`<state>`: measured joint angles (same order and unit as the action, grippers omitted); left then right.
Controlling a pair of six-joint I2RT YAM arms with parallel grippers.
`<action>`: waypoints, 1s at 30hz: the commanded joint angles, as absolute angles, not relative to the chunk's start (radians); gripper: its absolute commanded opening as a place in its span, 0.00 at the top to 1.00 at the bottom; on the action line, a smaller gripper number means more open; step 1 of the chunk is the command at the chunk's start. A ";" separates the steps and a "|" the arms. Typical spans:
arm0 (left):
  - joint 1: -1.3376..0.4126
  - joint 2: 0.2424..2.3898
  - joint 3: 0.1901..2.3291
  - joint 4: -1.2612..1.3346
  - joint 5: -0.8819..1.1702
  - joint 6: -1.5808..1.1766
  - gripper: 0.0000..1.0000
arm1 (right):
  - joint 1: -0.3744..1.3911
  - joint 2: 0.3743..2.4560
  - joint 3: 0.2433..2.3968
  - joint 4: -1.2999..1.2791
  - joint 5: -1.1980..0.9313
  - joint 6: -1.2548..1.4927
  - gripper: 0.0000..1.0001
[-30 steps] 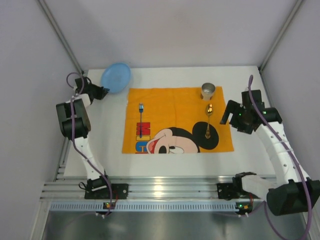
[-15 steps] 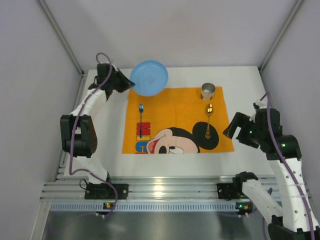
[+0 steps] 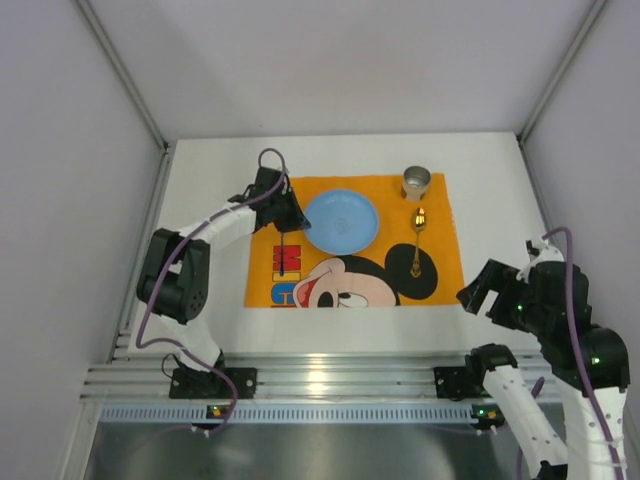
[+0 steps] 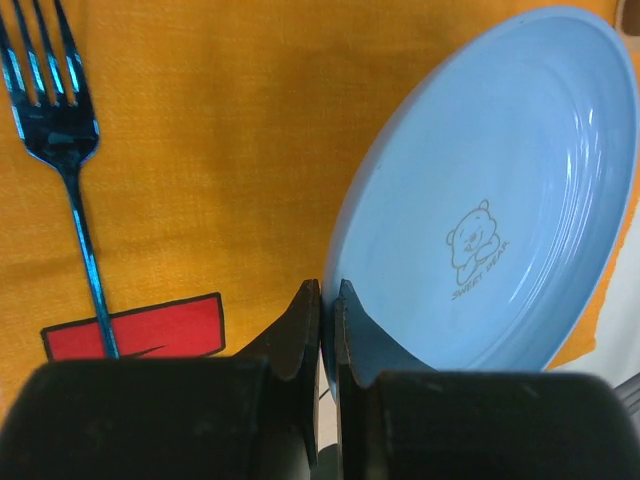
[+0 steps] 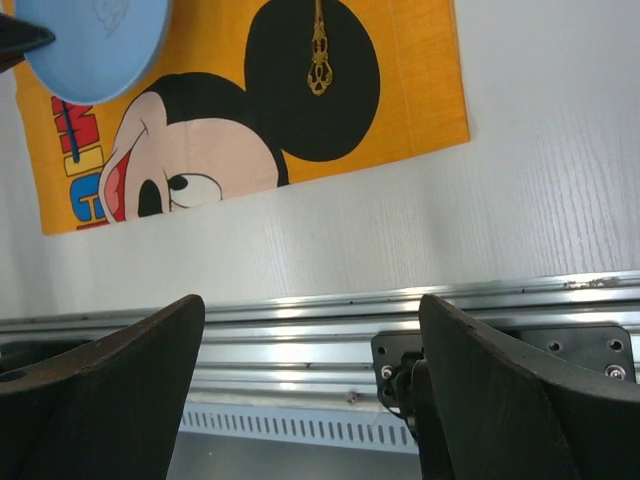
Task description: Set the dinner table for one person
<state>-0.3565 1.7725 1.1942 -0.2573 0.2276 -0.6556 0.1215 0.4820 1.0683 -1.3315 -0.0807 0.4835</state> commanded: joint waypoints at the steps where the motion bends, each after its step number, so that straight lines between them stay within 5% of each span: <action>1: -0.405 1.789 1.190 -0.187 0.192 -0.661 1.00 | 0.124 0.471 1.123 -1.494 -0.060 0.486 0.11; 9: -0.459 1.855 1.193 -0.186 0.161 -0.684 1.00 | 0.124 0.469 1.095 -1.488 -0.063 0.471 0.11; 12: -0.471 1.856 1.195 -0.201 0.141 -0.693 0.51 | 0.124 0.477 1.082 -1.474 -0.067 0.456 0.11; 14: -0.480 1.830 1.193 -0.212 0.112 -0.696 0.02 | 0.124 0.486 1.071 -1.462 -0.072 0.443 0.11; 20: -0.482 1.700 1.258 -0.329 0.025 -0.641 0.02 | 0.124 0.512 1.103 -1.421 -0.081 0.410 0.11; 30: -0.480 1.333 1.281 -0.538 -0.509 -0.474 0.01 | 0.124 0.548 1.413 -1.215 -0.147 0.387 0.02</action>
<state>-0.4789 1.4452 1.2572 -0.4500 -0.2459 -0.5495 0.1215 0.5453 1.3968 -1.2808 -0.1413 0.4015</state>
